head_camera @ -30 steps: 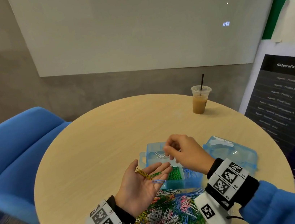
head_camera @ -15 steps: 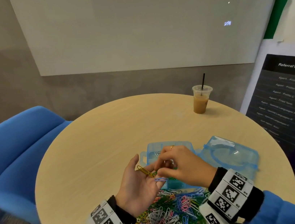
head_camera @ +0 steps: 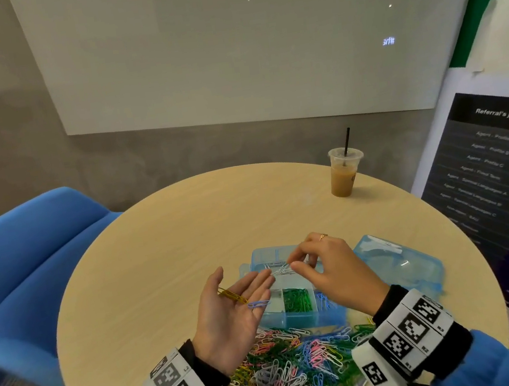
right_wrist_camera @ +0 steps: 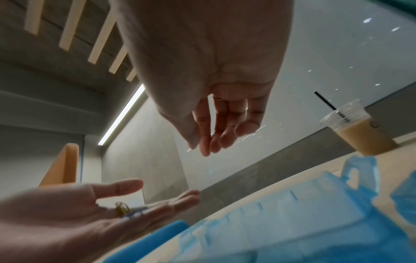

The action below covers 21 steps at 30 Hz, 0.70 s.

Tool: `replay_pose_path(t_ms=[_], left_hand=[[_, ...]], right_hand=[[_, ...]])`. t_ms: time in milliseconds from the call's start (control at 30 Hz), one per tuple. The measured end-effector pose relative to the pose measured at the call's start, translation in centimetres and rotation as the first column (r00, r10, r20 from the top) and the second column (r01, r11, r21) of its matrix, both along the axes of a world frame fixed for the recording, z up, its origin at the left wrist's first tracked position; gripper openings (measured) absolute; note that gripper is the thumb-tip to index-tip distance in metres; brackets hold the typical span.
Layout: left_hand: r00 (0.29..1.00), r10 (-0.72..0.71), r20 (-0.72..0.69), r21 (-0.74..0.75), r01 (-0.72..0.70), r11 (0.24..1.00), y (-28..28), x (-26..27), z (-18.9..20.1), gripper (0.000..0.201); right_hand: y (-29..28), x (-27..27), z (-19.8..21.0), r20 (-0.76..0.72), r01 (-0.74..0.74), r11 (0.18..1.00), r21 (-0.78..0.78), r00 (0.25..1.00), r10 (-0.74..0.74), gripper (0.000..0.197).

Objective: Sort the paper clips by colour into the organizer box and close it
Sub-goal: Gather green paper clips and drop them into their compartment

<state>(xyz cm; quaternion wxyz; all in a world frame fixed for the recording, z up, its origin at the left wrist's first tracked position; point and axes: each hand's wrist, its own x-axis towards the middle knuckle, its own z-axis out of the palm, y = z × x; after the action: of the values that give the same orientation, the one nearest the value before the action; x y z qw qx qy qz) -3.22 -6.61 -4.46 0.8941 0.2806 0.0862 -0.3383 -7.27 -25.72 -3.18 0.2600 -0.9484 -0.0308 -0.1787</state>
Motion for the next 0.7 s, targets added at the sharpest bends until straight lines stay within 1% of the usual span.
replay_pose_path(t_ms=[133,200,300,367,467,567,700], left_hand=[[0.995,-0.020,0.101,0.065,0.014,0.998,-0.5,0.1,0.3,0.045],[0.988,-0.057,0.145,0.088,0.045,0.995,-1.3,0.1,0.9,0.045],[0.968,-0.133,0.215,0.138,0.105,0.985,-3.8,0.3,2.3,0.046],[0.939,-0.226,0.258,0.231,0.167,0.958,-6.0,0.5,2.8,0.045],[0.878,-0.375,0.299,0.412,0.235,0.880,-8.6,0.4,2.9,0.040],[0.835,-0.420,0.356,0.522,0.195,0.830,-9.4,0.7,3.0,0.039],[0.783,-0.461,0.417,0.592,0.151,0.792,-8.0,1.7,3.3,0.048]], right_hand=[[-1.0,-1.2,1.0,0.047,0.019,0.994,0.109,0.999,-0.025,0.009],[-1.7,-1.8,1.3,0.041,0.029,0.990,0.137,0.999,-0.035,0.008],[-2.7,-2.5,1.3,0.024,0.055,0.990,0.133,0.998,-0.058,0.007],[-3.1,-3.1,1.3,0.017,0.062,0.990,0.127,0.998,-0.065,0.008],[-3.6,-4.0,1.3,0.003,0.065,0.989,0.132,0.998,-0.066,0.008],[-4.3,-4.9,1.1,-0.046,0.074,0.987,0.144,0.997,-0.068,0.008],[-5.2,-5.5,0.9,-0.096,0.087,0.987,0.135,0.993,-0.074,0.008]])
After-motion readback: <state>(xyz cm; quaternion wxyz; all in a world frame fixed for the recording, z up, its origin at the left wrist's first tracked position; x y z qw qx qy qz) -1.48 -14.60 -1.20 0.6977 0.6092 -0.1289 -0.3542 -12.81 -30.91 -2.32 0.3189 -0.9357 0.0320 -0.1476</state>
